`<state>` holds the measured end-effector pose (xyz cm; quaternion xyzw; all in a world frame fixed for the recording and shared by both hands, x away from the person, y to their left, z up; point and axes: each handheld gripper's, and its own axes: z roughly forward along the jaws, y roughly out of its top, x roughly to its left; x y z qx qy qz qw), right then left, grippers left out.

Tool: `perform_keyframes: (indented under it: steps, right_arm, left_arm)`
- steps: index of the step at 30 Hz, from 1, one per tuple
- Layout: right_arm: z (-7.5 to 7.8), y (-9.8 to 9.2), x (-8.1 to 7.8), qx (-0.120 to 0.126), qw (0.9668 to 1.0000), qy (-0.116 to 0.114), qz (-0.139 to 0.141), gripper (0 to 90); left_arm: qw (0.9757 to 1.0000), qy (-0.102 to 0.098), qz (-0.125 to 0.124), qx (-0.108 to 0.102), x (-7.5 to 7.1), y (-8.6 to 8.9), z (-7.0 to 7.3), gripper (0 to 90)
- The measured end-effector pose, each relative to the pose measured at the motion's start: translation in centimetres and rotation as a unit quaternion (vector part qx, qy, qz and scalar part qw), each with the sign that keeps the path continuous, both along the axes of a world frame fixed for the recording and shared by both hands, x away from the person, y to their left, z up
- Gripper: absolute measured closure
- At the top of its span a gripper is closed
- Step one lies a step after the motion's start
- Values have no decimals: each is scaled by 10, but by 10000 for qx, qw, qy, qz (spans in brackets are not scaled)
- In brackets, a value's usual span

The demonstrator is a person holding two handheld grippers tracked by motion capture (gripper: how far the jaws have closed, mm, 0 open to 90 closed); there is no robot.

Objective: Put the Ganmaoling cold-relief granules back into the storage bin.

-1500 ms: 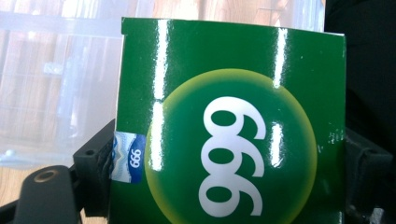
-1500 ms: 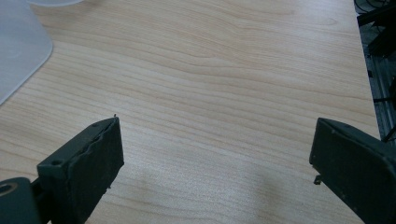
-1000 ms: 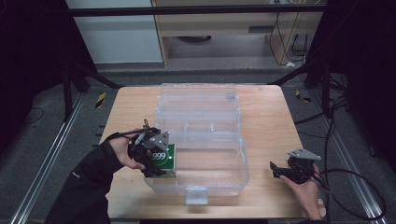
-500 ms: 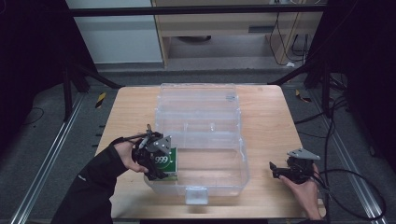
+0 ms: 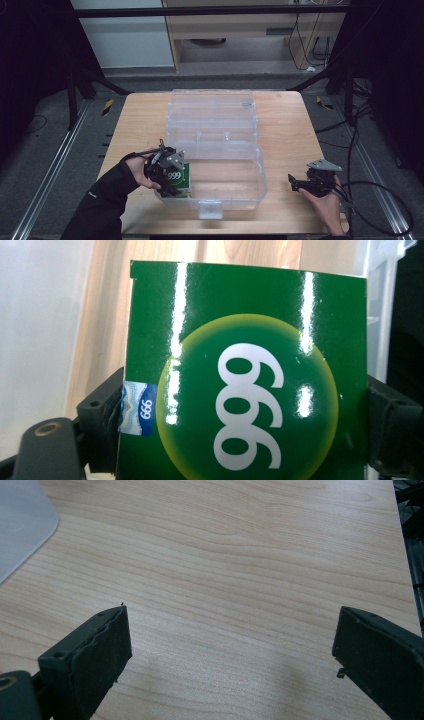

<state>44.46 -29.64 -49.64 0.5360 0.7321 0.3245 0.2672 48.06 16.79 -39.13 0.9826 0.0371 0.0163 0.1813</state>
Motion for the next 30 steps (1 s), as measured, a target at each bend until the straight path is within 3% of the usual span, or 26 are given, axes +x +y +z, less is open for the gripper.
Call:
perform_keyframes:
  steps: [12, 17, 22, 30]
  right_arm:
    - [0, 1, 0, -36, 10000, 20, 40, 26]
    - [0, 0, 0, -34, 10000, 22, 45, 24]
    - [0, 0, 0, -22, 10000, 27, 33, 24]
    - [0, -1, -1, -26, 10000, 10, 4, 25]
  left_arm:
    - [10000, -24, -18, 62, -1, 0, -12, 126]
    - [9996, -35, 87, -279, -3, 4, -3, 103]
    - [9992, -173, 128, -333, -6, 9, 9, 110]
    - [9957, -389, 459, -711, -11, 37, 24, 144]
